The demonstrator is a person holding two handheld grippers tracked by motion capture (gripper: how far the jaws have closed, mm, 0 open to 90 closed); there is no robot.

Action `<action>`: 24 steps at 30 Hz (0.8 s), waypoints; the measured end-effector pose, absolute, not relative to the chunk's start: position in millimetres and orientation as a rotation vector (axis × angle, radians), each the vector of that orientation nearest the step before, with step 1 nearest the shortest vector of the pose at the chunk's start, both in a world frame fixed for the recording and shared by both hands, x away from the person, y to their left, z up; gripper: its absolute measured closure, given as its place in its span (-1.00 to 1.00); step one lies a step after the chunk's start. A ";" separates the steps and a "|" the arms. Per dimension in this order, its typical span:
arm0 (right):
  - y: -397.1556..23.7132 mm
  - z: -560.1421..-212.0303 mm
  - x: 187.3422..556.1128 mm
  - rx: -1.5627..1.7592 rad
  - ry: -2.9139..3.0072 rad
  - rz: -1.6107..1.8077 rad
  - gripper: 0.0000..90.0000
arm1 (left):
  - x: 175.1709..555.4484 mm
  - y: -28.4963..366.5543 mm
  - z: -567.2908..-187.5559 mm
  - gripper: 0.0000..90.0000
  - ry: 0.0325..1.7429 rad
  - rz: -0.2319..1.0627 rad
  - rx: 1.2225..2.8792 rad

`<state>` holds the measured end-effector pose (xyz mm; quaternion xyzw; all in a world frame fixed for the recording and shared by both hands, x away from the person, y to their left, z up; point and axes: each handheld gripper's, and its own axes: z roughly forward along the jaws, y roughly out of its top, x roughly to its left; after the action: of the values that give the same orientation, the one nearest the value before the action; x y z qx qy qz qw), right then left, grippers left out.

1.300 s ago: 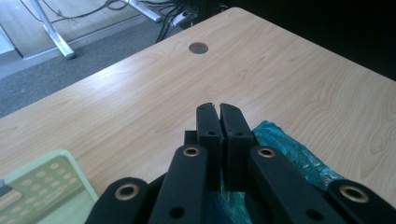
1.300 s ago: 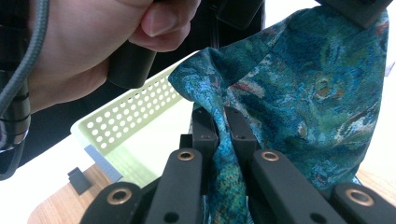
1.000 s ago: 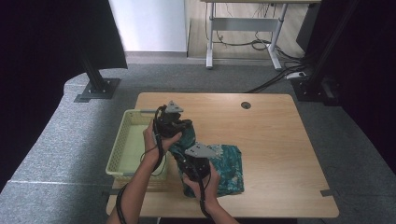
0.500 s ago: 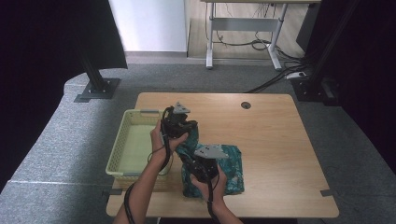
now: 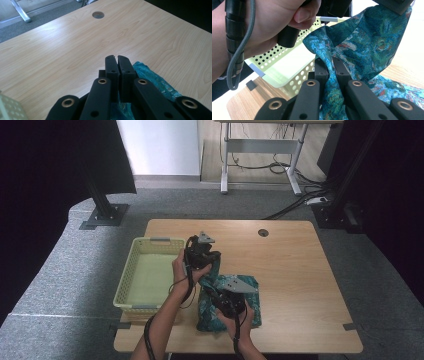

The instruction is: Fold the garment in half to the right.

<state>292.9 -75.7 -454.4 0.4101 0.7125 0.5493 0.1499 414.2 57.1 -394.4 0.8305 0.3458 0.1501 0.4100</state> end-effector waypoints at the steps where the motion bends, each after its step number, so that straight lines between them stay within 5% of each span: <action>1: -76.8 -455.1 292.6 1.179 2.048 1.576 0.86 | 414.3 55.5 -394.9 0.95 0.871 0.376 2.093; 24: -109.2 -470.5 286.1 1.234 2.019 1.541 0.86 | 416.6 20.1 -407.7 0.95 0.849 0.334 2.117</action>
<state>286.1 -109.2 -470.5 0.4316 0.7060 0.5388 0.1583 416.6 20.1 -407.7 0.8392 0.3364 0.1323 0.4062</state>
